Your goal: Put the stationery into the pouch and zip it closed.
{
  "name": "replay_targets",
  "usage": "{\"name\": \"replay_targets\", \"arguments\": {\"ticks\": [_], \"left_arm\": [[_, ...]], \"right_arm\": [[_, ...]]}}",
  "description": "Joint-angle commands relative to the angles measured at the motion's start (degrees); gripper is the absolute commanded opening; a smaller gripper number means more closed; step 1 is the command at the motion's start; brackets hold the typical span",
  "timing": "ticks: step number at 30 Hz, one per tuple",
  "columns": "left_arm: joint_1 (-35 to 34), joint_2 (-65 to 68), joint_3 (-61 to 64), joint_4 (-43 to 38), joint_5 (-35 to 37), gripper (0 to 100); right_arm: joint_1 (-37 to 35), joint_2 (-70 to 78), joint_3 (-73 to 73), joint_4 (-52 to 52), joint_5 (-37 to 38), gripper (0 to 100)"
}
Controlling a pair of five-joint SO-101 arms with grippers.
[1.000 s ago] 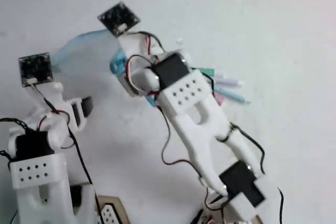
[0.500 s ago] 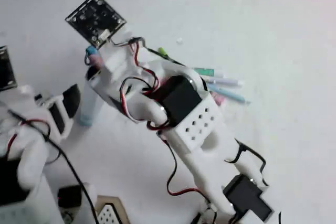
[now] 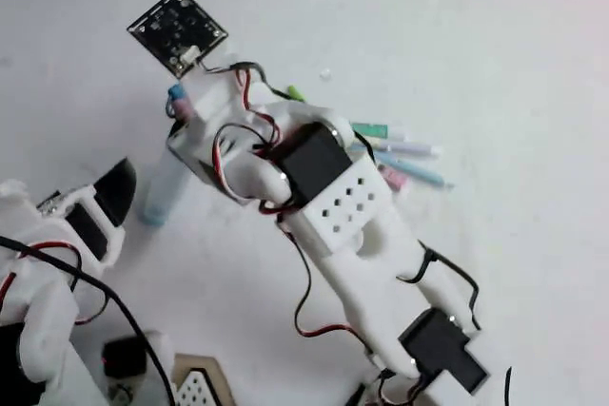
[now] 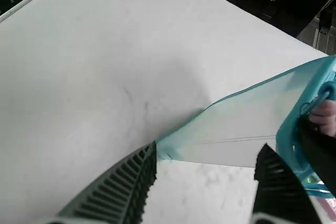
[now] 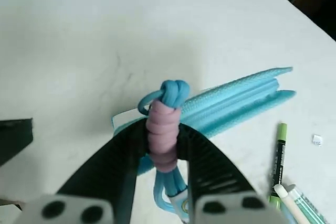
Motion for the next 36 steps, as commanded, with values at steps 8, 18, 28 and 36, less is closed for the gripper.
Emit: {"name": "replay_targets", "arguments": {"ticks": [8, 18, 28, 36], "left_arm": [[12.2, 1.4, -0.3, -5.2, 6.9, 32], [8.0, 12.4, 2.3, -9.8, 8.7, 32], [8.5, 17.4, 2.5, -9.5, 6.9, 32], [10.0, 20.4, 5.3, -9.9, 6.6, 32]], "right_arm": [[0.9, 1.5, 0.4, -4.8, 0.4, 1.7], [0.9, 1.3, 0.4, -4.6, 0.4, 1.7], [1.0, -0.5, -4.7, -4.7, 0.4, 1.7], [1.0, -0.5, -6.9, -4.6, 0.4, 1.7]]}}
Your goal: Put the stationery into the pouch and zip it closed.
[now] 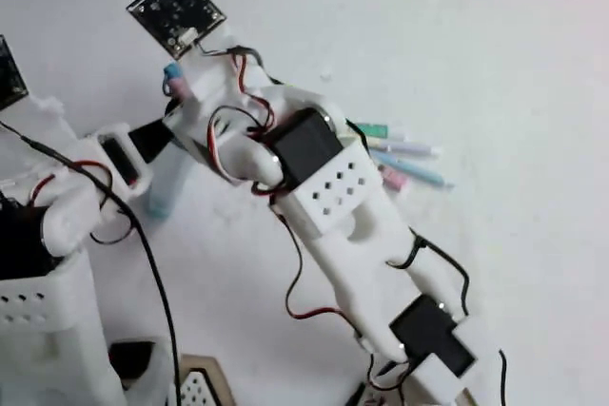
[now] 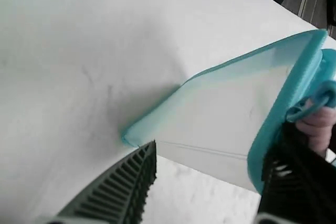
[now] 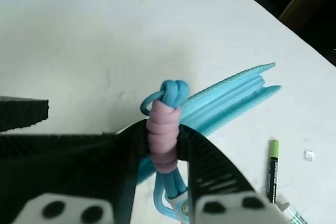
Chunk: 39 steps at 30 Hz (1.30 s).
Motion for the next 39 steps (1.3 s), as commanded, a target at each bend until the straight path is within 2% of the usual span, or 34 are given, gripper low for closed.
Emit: {"name": "replay_targets", "arguments": {"ticks": [1, 7, 11, 18, 32, 35, 39], "left_arm": [[0.2, 2.7, 1.8, -0.2, -1.4, 32], [0.5, 2.8, 1.9, -0.2, -3.3, 32], [0.5, 2.8, 3.4, -0.6, -3.6, 23], [0.4, 2.7, 8.7, -3.3, -14.6, 12], [0.2, 2.7, 9.3, -3.3, -16.1, 12], [0.2, 2.4, 8.8, -2.9, -22.1, 12], [0.1, 2.2, 5.1, -0.4, -36.1, 5]], "right_arm": [[0.3, -1.2, -2.4, -0.6, 0.4, 1.7], [0.3, -1.2, -2.4, -0.7, 0.4, 1.7], [0.3, -1.2, -2.4, -0.7, 0.4, 1.7], [1.0, -1.1, -3.9, -0.7, 0.4, 1.7], [11.7, -1.2, -9.3, -0.7, 0.0, 1.7], [13.0, -1.2, -9.3, -0.7, 0.0, 1.7], [13.9, -1.3, -10.6, -0.2, 0.1, 1.7]]}}
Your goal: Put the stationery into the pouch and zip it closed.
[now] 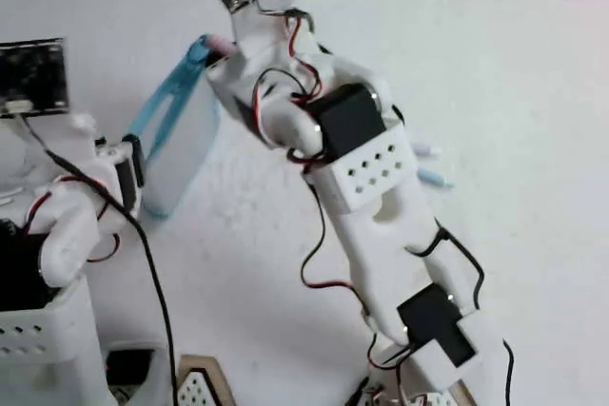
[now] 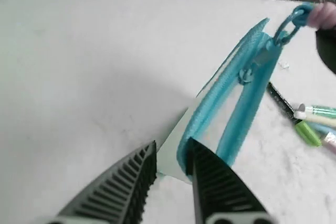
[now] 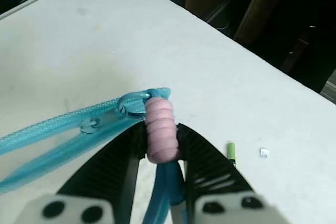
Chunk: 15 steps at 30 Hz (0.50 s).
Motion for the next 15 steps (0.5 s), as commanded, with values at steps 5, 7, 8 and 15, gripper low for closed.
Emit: {"name": "replay_targets", "arguments": {"ticks": [5, 7, 8, 15], "left_arm": [[-0.2, 2.7, -7.6, 10.1, -21.5, 3], [-0.2, 2.9, -8.2, 10.5, -21.7, 3], [-0.2, 2.9, -7.4, 10.4, -21.7, 5], [-5.6, 3.0, 4.6, 6.8, -9.2, 26]], "right_arm": [[2.9, -1.4, -8.0, 1.9, 0.2, 1.7], [2.5, -1.4, -8.2, 3.1, 0.3, 1.7], [2.5, -1.3, -8.1, 3.9, 0.3, 1.7], [3.0, -0.9, -8.1, 9.8, 0.3, 1.7]]}}
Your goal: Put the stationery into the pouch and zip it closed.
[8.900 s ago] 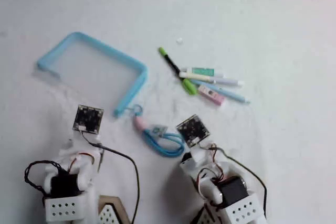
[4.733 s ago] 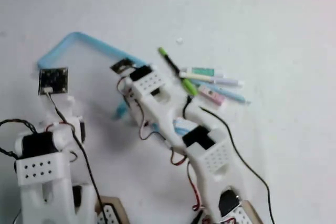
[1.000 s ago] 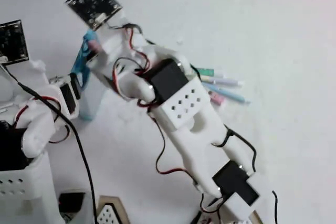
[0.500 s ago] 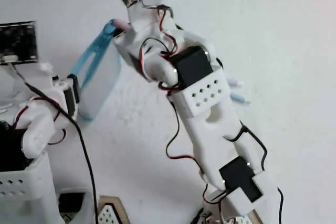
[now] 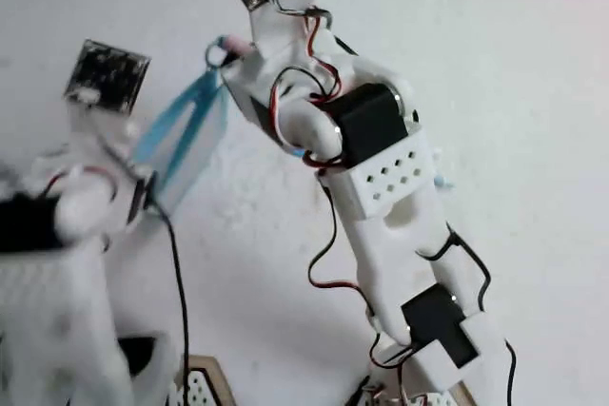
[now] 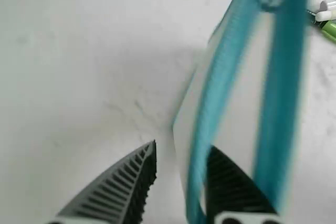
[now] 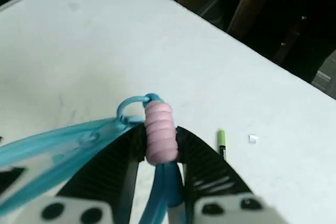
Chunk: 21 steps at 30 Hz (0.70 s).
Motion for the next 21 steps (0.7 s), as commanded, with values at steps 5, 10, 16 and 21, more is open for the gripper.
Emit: {"name": "replay_targets", "arguments": {"ticks": [5, 10, 16, 21], "left_arm": [[-13.2, 1.2, 5.2, -3.0, 20.0, 30], [-14.7, 0.8, 4.7, -0.7, 18.0, 30], [-14.8, 0.9, 0.3, 0.2, 11.2, 14], [-14.8, 1.1, -12.6, 3.1, 7.6, 3]], "right_arm": [[1.5, -0.8, -2.8, 2.2, 0.3, 1.7], [1.4, -0.8, -2.8, 2.0, 0.3, 1.7], [1.7, -1.3, -2.8, 3.6, 0.3, 1.7], [1.7, -1.4, -3.3, 6.4, 0.5, 1.7]]}}
